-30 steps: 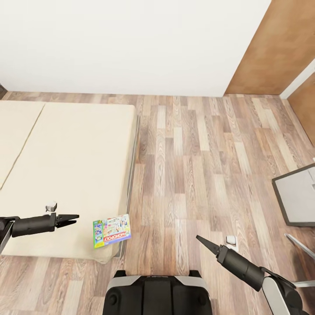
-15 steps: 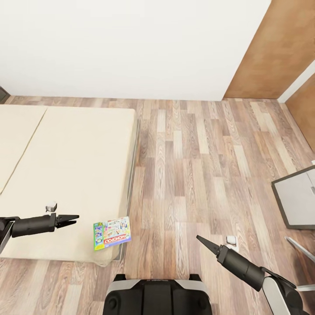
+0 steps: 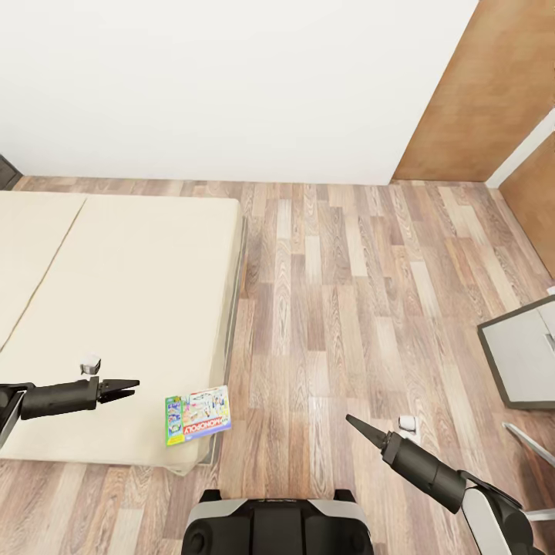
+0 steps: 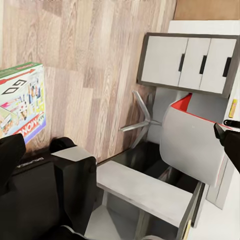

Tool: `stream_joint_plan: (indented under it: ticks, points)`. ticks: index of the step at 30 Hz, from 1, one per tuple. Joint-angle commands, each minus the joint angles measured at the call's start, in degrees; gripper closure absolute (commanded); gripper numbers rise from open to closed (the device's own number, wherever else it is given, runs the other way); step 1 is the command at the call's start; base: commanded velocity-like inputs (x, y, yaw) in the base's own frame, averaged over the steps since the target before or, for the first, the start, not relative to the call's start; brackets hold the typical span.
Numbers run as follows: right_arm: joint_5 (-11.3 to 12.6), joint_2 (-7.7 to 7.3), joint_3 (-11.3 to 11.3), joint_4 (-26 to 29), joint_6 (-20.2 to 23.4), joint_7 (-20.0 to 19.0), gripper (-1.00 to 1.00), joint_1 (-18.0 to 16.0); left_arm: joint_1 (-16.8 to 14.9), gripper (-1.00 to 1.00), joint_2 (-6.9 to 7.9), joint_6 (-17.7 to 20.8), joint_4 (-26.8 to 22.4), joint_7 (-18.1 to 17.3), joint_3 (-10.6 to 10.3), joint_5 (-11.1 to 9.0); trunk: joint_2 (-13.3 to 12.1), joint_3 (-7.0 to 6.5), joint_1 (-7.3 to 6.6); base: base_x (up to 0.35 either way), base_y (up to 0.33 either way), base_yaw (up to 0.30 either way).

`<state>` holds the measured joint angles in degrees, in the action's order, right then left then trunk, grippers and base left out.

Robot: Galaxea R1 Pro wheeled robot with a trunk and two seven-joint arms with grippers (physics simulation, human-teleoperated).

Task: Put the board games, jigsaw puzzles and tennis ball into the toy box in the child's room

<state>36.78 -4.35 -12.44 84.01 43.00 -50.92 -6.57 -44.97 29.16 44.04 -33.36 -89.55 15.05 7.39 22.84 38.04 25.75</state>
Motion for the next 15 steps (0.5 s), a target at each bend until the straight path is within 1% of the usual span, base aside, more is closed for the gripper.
stream_joint_plan:
  ticks: [1,15]
  points:
    - [0.16,0.01,-0.04,0.01,0.33,-0.05,-1.00,-0.02,-0.03,-1.00,-0.05,0.60,-0.04,-0.45,0.24,0.61,0.08,-0.03,0.03,0.000,0.000,0.000]
    - [0.22,-0.13,-0.04,0.08,0.33,-0.07,-1.00,-0.02,-0.03,-1.00,-0.06,0.60,-0.04,-0.45,0.33,0.60,0.08,-1.34,0.03,0.000,0.000,0.000]
